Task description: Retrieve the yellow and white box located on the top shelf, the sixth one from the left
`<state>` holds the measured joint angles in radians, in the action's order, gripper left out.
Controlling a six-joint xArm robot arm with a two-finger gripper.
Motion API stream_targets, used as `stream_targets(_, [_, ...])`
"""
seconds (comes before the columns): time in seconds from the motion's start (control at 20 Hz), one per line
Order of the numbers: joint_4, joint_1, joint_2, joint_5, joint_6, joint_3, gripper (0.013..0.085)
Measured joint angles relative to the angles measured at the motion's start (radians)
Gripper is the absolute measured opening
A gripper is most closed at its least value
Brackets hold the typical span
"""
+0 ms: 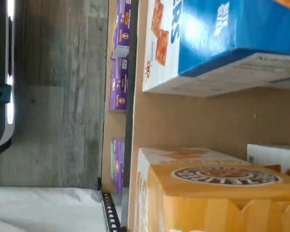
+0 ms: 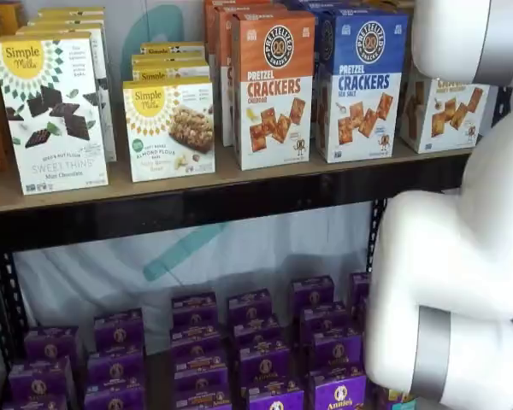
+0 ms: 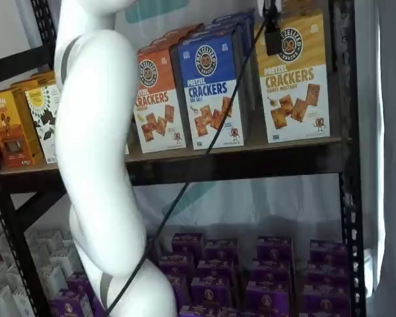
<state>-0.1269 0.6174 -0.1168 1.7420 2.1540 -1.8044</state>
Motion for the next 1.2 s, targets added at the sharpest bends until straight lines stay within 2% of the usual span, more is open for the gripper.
stream_targets(0.05, [-0.003,0.001,-0.002,-0.003,0.000,0.003,0.0770])
stream_targets(0.15, [-0.005,0.002,-0.006,-0.009,0.002,0.009,0.0690])
stream_targets(0.35, [0.001,0.001,-0.007,-0.008,0.002,0.010,0.0690])
stream_targets(0.45, [-0.001,0.001,-0.012,-0.014,0.003,0.017,0.0610])
stream_targets(0.8, [0.001,0.004,-0.011,-0.003,0.005,0.013,0.0610])
stream_targets(1.2, [-0.030,0.030,-0.029,0.035,0.015,0.004,0.0610])
